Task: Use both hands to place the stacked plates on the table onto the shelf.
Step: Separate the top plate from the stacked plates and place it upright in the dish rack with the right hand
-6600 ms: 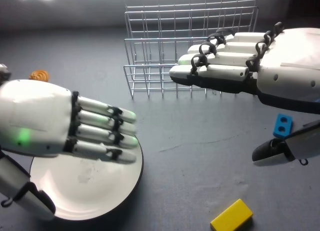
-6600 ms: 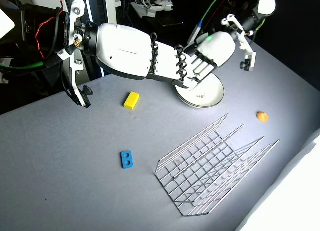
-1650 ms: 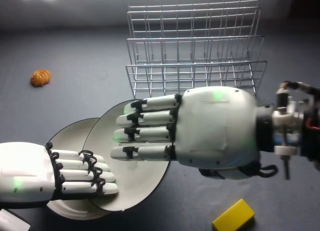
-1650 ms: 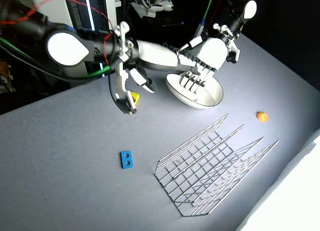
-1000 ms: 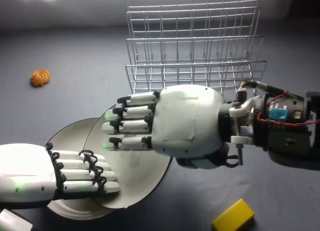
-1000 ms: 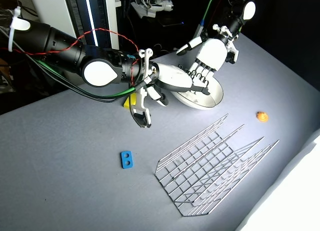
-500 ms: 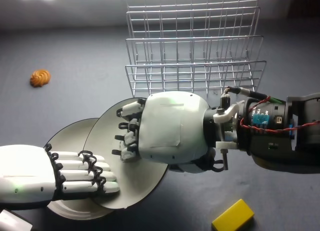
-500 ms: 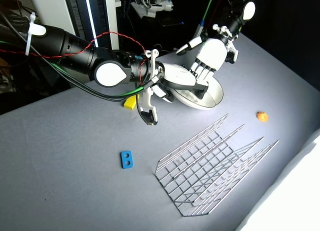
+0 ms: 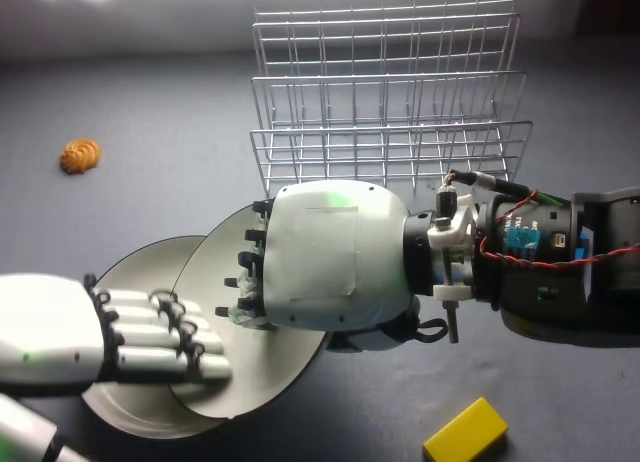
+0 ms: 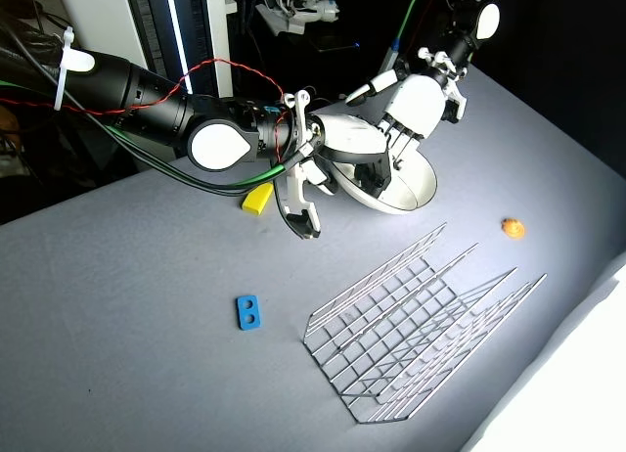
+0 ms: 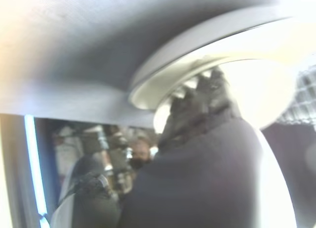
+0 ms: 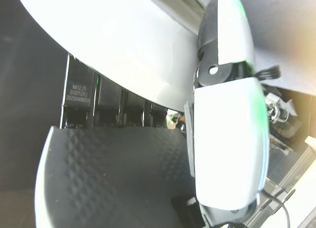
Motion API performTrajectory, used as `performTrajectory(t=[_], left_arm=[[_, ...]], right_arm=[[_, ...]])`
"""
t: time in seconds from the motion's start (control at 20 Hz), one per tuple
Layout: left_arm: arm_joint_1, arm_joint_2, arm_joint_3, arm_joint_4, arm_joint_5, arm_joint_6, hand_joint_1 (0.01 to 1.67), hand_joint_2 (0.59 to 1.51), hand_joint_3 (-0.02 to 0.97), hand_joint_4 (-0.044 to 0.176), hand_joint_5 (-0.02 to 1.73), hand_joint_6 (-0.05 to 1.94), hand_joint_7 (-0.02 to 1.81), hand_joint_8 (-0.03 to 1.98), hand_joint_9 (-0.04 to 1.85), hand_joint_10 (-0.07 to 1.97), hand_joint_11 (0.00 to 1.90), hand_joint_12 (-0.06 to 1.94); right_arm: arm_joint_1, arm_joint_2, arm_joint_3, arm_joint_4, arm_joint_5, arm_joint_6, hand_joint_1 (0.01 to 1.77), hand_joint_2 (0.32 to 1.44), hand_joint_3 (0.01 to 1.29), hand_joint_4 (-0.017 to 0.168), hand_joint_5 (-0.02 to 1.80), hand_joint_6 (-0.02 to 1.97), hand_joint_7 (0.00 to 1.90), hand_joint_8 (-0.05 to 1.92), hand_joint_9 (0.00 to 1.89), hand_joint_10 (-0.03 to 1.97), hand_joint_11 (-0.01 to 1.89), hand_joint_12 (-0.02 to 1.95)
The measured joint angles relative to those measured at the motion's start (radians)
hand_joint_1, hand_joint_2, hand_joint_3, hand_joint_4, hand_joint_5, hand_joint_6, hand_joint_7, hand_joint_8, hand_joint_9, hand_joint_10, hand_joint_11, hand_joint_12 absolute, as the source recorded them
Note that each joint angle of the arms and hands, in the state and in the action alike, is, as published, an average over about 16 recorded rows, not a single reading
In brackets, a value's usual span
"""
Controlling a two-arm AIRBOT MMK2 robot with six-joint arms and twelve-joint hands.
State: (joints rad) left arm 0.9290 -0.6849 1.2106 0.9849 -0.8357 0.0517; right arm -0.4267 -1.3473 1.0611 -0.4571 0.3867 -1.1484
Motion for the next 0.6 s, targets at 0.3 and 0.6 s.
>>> performTrajectory(t=[0.3, 0.6], left_arm=[[-0.049, 0.013, 0.043, -0.078, 0.017, 0.0, 0.02, 1.105, 0.01, -0.001, 0.02, 0.02, 0.01, -0.01, 0.02, 0.0, 0.01, 0.0], [-0.114, 0.033, 0.081, -0.092, 0.04, 0.001, 0.02, 1.108, 0.01, -0.002, 0.02, 0.02, 0.02, -0.01, 0.02, 0.01, 0.01, 0.0]], right_arm=[[0.003, -0.001, -0.001, 0.006, 0.009, 0.003, 1.17, 0.94, 0.02, -0.008, 0.82, 0.86, 0.97, 0.68, 1.05, 0.89, 0.97, 1.0], [0.019, 0.016, -0.021, 0.023, -0.001, 0.009, 1.18, 0.95, 0.02, -0.004, 0.83, 0.91, 0.98, 0.72, 1.06, 0.99, 0.96, 1.02]])
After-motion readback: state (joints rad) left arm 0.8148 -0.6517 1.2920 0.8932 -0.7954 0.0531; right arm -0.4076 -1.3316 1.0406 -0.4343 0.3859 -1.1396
